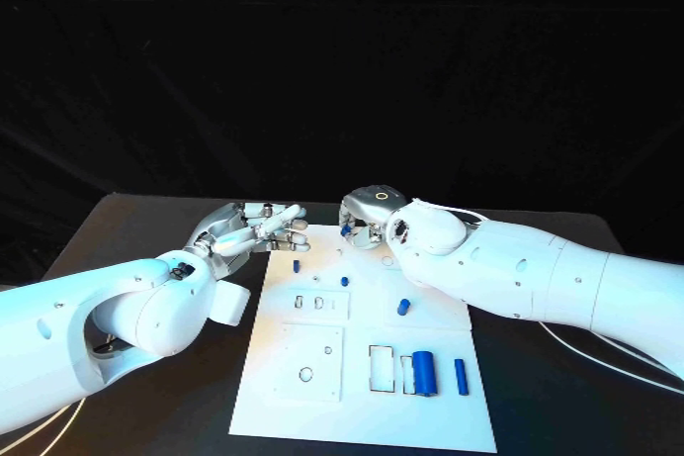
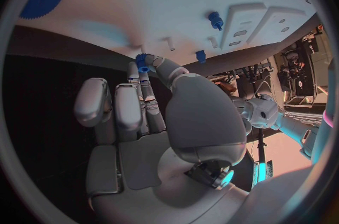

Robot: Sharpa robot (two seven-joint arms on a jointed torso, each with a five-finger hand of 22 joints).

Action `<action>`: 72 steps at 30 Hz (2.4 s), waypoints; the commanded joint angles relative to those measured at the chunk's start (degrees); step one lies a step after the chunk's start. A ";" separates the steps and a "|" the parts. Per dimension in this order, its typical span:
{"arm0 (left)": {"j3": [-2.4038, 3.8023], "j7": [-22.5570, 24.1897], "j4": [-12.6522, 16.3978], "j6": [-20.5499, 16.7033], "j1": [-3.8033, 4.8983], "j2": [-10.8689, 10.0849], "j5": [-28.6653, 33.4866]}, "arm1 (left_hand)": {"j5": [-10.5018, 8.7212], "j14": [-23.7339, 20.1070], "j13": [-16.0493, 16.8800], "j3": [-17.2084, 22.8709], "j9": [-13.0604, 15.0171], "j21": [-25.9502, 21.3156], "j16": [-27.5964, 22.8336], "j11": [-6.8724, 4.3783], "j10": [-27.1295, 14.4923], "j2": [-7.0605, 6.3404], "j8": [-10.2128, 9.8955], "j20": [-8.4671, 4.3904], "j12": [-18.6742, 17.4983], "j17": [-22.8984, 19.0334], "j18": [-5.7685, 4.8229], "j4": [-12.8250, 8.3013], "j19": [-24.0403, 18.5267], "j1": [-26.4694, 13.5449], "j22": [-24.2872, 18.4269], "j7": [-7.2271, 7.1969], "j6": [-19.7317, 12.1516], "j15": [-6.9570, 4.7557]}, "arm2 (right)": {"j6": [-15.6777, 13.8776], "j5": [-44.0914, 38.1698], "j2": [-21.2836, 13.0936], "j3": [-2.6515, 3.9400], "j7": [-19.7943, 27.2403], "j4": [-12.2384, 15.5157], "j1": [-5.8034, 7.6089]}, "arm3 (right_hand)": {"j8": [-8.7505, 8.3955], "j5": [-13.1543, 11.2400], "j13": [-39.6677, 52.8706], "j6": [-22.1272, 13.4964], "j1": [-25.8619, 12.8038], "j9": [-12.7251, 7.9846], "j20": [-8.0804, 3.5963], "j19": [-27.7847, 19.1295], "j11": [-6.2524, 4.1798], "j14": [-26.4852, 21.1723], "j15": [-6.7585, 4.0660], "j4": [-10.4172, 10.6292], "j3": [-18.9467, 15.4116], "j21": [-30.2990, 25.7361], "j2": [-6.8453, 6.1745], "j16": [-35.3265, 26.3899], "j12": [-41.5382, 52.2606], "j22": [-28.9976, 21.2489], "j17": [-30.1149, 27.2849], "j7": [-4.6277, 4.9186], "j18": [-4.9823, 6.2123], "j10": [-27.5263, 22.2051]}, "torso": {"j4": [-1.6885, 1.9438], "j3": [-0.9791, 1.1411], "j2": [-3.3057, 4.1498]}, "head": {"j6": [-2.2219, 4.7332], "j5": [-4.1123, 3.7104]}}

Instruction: Assemble the parts on the task board

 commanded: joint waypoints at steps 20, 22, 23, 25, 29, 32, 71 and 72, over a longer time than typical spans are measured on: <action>0.06 0.15 -0.23 0.67 0.13 0.18 0.18 | 0.06 -0.32 -0.07 -0.30 -0.10 -0.33 -0.16 0.06 -0.40 0.66 -0.24 0.23 -0.33 0.05 0.69 -0.14 -0.28 0.08 -0.10 0.40 0.06 0.15 | 0.43 -0.42 -0.22 -0.18 0.19 0.38 -0.34 | -0.56 -0.34 -0.26 -0.86 -0.07 0.03 0.30 -0.46 0.19 1.43 0.41 0.41 0.21 -0.42 -1.00 0.00 -0.44 -0.26 -0.30 0.19 -0.50 -0.79 | -0.02 -0.02 0.07 | -0.21 0.05; 0.06 0.14 -0.23 0.68 0.13 0.17 0.19 | 0.06 -0.32 -0.07 -0.30 -0.10 -0.33 -0.16 0.06 -0.40 0.66 -0.24 0.23 -0.33 0.05 0.69 -0.14 -0.28 0.08 -0.10 0.40 0.06 0.15 | 0.35 -0.41 -0.18 -0.18 0.16 0.31 -0.34 | -2.02 -0.65 -0.65 -3.44 -0.43 -0.45 0.59 -1.33 0.73 1.07 0.92 0.72 0.15 -1.23 -1.77 -0.65 -1.09 -1.32 -1.19 0.96 -0.29 -2.30 | -0.05 -0.02 0.09 | -0.16 0.06; 0.06 0.14 -0.23 0.68 0.13 0.17 0.19 | 0.06 -0.32 -0.07 -0.30 -0.10 -0.33 -0.16 0.06 -0.40 0.66 -0.24 0.23 -0.33 0.05 0.69 -0.14 -0.28 0.08 -0.10 0.40 0.06 0.15 | 0.35 -0.41 -0.15 -0.18 0.15 0.27 -0.34 | -2.46 -1.02 -0.89 -4.89 -0.53 -0.75 0.77 -1.82 0.99 0.84 1.15 0.86 0.06 -1.69 -2.08 -1.07 -1.47 -1.92 -1.73 1.20 -0.17 -3.26 | -0.06 -0.03 0.09 | -0.16 0.06; 0.06 0.13 -0.24 0.69 0.13 0.18 0.20 | 0.06 -0.32 -0.07 -0.30 -0.10 -0.33 -0.16 0.06 -0.40 0.66 -0.24 0.23 -0.33 0.05 0.69 -0.14 -0.28 0.08 -0.10 0.40 0.06 0.15 | 0.38 -0.40 -0.08 -0.18 0.12 0.21 -0.34 | -2.59 -2.11 -1.40 -8.52 -0.27 -1.49 1.18 -2.95 1.35 0.29 1.43 1.04 -0.29 -2.81 -2.64 -2.00 -2.11 -3.29 -2.95 1.17 0.16 -5.31 | -0.06 -0.05 0.06 | -0.18 0.01; 0.06 0.13 -0.25 0.69 0.13 0.16 0.21 | 0.06 -0.32 -0.07 -0.30 -0.10 -0.33 -0.16 0.06 -0.40 0.66 -0.24 0.23 -0.33 0.05 0.69 -0.14 -0.28 0.08 -0.10 0.40 0.06 0.15 | 0.46 -0.39 -0.19 -0.18 -0.01 0.38 -0.34 | -2.55 -2.57 -1.67 -10.33 0.09 -1.81 1.40 -3.48 1.48 0.00 1.54 1.26 -0.76 -3.37 -2.82 -2.41 -2.20 -3.86 -3.57 0.80 0.32 -6.38 | 0.03 -0.04 0.10 | -0.16 -0.08; 0.06 0.12 -0.32 0.73 0.13 0.15 0.11 | 0.06 -0.32 -0.07 -0.32 -0.10 -0.35 -0.21 0.08 -0.44 0.77 -0.28 0.24 -0.36 0.08 0.69 -0.18 -0.28 0.19 -0.13 0.42 0.04 0.17 | 0.18 -0.39 -1.06 -0.18 -0.22 1.31 -0.33 | -2.31 -2.49 -1.68 -9.97 0.22 -1.69 1.45 -3.35 1.46 0.07 1.52 1.41 -0.87 -3.27 -2.71 -2.17 -1.99 -3.62 -3.34 0.91 0.30 -6.34 | 0.03 -0.05 0.03 | -0.24 -0.11; 0.04 -0.25 -2.39 1.21 0.12 -0.11 -0.18 | 0.06 -0.26 -0.03 -0.26 -0.08 -0.39 -0.26 0.07 -0.43 0.99 -0.33 0.25 -0.39 0.18 0.71 -0.45 -0.25 0.70 -0.19 0.41 0.07 0.16 | 7.13 21.82 -20.29 1.16 -3.19 12.16 1.19 | 5.62 4.25 75.27 -13.16 3.40 3.67 0.32 10.63 -0.62 5.97 0.29 11.85 -20.57 10.91 -1.44 19.74 75.95 18.64 25.63 0.84 -4.16 21.16 | -1.21 0.16 -0.65 | 0.04 -1.20; 0.04 -0.26 -2.39 1.20 0.12 -0.13 -0.18 | 0.06 -0.25 -0.03 -0.26 -0.08 -0.39 -0.26 0.07 -0.42 1.01 -0.33 0.25 -0.39 0.18 0.71 -0.47 -0.25 0.73 -0.19 0.41 0.08 0.16 | 7.09 21.44 -19.80 1.12 -3.63 11.74 1.14 | 5.67 4.25 75.53 -13.33 3.53 3.70 0.35 10.68 -0.58 5.97 0.34 11.84 -20.60 10.96 -1.35 19.74 76.15 18.72 25.63 0.89 -4.17 21.31 | -1.23 0.17 -0.62 | 0.03 -1.16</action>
